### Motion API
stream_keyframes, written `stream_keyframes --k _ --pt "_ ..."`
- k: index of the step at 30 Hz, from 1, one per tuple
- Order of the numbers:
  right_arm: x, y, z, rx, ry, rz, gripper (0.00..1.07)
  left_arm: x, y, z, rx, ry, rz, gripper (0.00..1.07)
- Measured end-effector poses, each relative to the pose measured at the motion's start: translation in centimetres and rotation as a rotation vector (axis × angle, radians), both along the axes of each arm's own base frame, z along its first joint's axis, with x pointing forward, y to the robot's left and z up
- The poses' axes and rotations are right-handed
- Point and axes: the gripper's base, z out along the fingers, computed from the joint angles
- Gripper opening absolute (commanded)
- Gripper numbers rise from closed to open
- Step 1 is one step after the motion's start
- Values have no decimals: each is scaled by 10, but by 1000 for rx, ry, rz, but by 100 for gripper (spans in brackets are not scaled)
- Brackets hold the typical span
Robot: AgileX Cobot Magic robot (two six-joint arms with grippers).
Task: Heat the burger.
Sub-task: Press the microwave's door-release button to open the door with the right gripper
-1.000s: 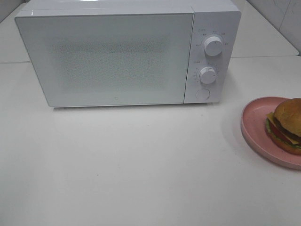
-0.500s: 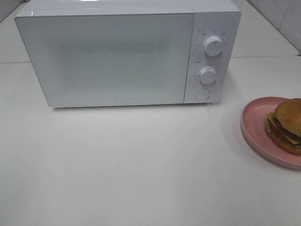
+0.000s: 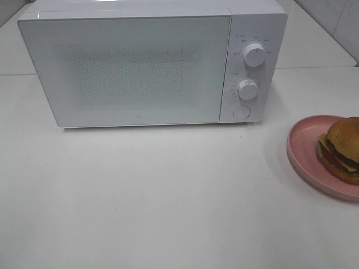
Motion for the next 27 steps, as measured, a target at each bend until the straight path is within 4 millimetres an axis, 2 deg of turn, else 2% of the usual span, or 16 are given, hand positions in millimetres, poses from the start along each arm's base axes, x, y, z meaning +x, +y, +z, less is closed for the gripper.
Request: stream_keyframes --k 1,2,12,27 --pt "9 0 -2 0 3 0 65 0 0 0 0 0 0 0" --pt "9 0 -2 0 3 0 65 0 0 0 0 0 0 0" --pt "55 1 -15 7 1 0 65 0 0 0 0 0 0 0" --pt "98 2 -38 7 -21 0 65 0 0 0 0 0 0 0"
